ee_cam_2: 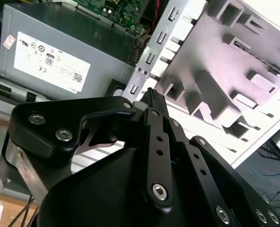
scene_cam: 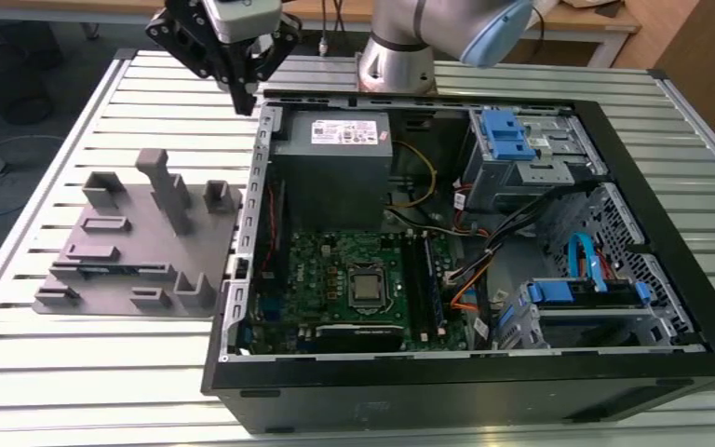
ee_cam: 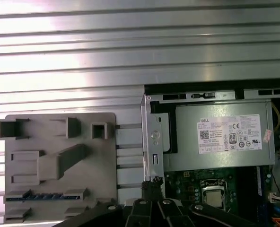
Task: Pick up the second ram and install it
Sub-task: 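Reach for the second ram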
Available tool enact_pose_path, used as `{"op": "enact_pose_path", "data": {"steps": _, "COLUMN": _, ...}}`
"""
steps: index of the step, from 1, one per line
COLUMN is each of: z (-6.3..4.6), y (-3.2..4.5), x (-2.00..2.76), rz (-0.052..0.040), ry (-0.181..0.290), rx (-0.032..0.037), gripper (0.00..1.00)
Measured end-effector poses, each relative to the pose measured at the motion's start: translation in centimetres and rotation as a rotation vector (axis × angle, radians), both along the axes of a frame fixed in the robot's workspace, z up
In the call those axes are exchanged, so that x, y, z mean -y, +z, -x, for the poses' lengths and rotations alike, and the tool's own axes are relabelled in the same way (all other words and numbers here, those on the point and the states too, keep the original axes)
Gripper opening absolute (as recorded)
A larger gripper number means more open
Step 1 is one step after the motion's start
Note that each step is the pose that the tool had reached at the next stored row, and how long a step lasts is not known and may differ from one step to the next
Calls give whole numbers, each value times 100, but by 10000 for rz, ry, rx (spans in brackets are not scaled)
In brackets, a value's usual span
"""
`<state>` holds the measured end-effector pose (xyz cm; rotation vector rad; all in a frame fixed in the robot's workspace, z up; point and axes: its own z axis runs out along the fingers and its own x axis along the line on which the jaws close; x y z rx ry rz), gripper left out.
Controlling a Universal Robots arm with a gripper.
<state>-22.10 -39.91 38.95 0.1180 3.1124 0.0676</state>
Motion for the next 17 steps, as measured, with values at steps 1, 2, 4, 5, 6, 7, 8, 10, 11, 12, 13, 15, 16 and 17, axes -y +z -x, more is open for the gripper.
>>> {"op": "enact_pose_path", "data": {"steps": 1, "z": 22, "y": -3, "x": 1, "rz": 0, "ry": 0, "rx": 0, "gripper": 11}}
{"op": "enact_pose_path", "data": {"steps": 2, "z": 47, "y": -5, "x": 3, "rz": 0, "ry": 0, "rx": 0, "gripper": 11}}
{"op": "enact_pose_path", "data": {"steps": 4, "z": 90, "y": -9, "x": 9, "rz": 0, "ry": 0, "rx": 0, "gripper": 11}}
{"op": "enact_pose_path", "data": {"steps": 5, "z": 113, "y": -12, "x": 13, "rz": -1, "ry": 0, "rx": 0, "gripper": 11}}
{"op": "enact_pose_path", "data": {"steps": 6, "z": 131, "y": -14, "x": 17, "rz": 0, "ry": 0, "rx": 0, "gripper": 11}}
{"op": "enact_pose_path", "data": {"steps": 7, "z": 150, "y": -15, "x": 22, "rz": 0, "ry": 0, "rx": -1, "gripper": 11}}
{"op": "enact_pose_path", "data": {"steps": 8, "z": 171, "y": -17, "x": 29, "rz": -1, "ry": 0, "rx": 0, "gripper": 11}}
{"op": "enact_pose_path", "data": {"steps": 10, "z": 203, "y": -19, "x": 44, "rz": 0, "ry": 0, "rx": 0, "gripper": 11}}
{"op": "enact_pose_path", "data": {"steps": 11, "z": 219, "y": -21, "x": 53, "rz": 0, "ry": 0, "rx": 0, "gripper": 11}}
{"op": "enact_pose_path", "data": {"steps": 12, "z": 231, "y": -22, "x": 64, "rz": 0, "ry": 1, "rx": 0, "gripper": 11}}
{"op": "enact_pose_path", "data": {"steps": 13, "z": 246, "y": -25, "x": 75, "rz": -1, "ry": 2, "rx": 0, "gripper": 11}}
{"op": "enact_pose_path", "data": {"steps": 15, "z": 279, "y": -30, "x": 100, "rz": -1, "ry": 0, "rx": 0, "gripper": 11}}
{"op": "enact_pose_path", "data": {"steps": 16, "z": 296, "y": -34, "x": 114, "rz": -1, "ry": 0, "rx": 1, "gripper": 11}}
{"op": "enact_pose_path", "data": {"steps": 17, "z": 311, "y": -37, "x": 127, "rz": -1, "ry": 1, "rx": 1, "gripper": 11}}
